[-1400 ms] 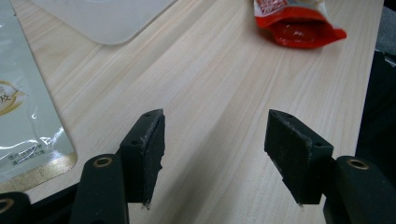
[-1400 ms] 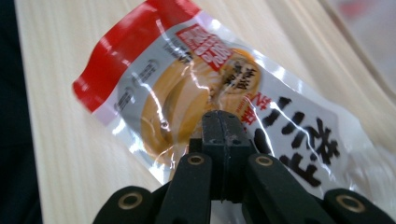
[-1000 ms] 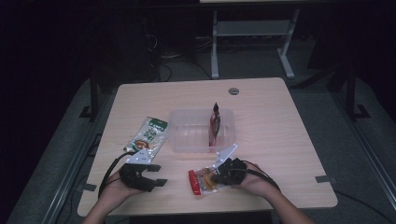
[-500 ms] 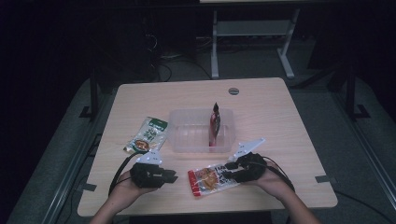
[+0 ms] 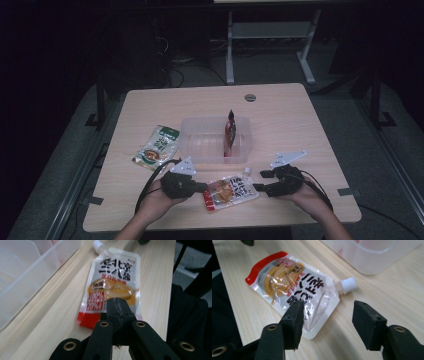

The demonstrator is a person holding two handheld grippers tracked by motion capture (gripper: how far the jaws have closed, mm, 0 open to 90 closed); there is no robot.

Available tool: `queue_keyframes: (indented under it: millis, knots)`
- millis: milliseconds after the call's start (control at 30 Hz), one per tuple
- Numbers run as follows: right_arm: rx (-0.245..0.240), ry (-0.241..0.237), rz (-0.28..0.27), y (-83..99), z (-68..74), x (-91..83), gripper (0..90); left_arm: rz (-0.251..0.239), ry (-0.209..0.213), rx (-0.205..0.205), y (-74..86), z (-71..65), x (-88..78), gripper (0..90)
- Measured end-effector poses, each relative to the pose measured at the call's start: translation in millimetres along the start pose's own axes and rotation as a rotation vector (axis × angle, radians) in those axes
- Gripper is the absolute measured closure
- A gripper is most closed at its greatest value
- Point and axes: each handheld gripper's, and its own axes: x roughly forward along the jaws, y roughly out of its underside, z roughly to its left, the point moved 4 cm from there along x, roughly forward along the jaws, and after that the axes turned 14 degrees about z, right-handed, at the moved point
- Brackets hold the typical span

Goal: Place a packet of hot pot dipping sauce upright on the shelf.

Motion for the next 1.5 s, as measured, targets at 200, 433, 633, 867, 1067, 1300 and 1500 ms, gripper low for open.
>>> queue_keyframes:
  millis: [200, 433, 633, 867, 1067, 1300, 1500]
  knots:
    - [0.006, 0.0, 0.01, 2.8, 1.7, 3.1, 38.2, 0.047, 0.008, 0.034, -1.2, 0.8, 14.9, 89.5]
    - [0.028, -0.02, 0.034, 11.9, 6.9, 8.4, 35.5, 0.12, 0.033, 0.063, 0.8, 3.4, 26.6, 89.5]
    - [0.065, -0.034, 0.014, 12.9, 1.2, 7.9, 35.4, 0.164, 0.028, 0.063, 2.4, 5.5, 34.5, 89.6]
    - [0.071, -0.06, 0.02, 8.9, 0.7, 13.3, 35.5, 0.178, 0.022, 0.061, 2.5, 6.2, 38.6, 89.7]
    - [0.072, -0.093, 0.029, 3.1, -0.4, 20.2, 36.4, 0.176, 0.019, 0.054, 2.5, 5.7, 39.5, 89.8]
    - [0.083, -0.127, 0.05, 1.0, -1.4, 28.6, 37.2, 0.178, 0.016, 0.055, 2.6, 5.4, 39.7, 89.7]
    - [0.076, -0.139, 0.054, 0.1, 0.6, 31.6, 38.3, 0.174, 0.019, 0.054, 2.9, 5.8, 39.8, 89.8]
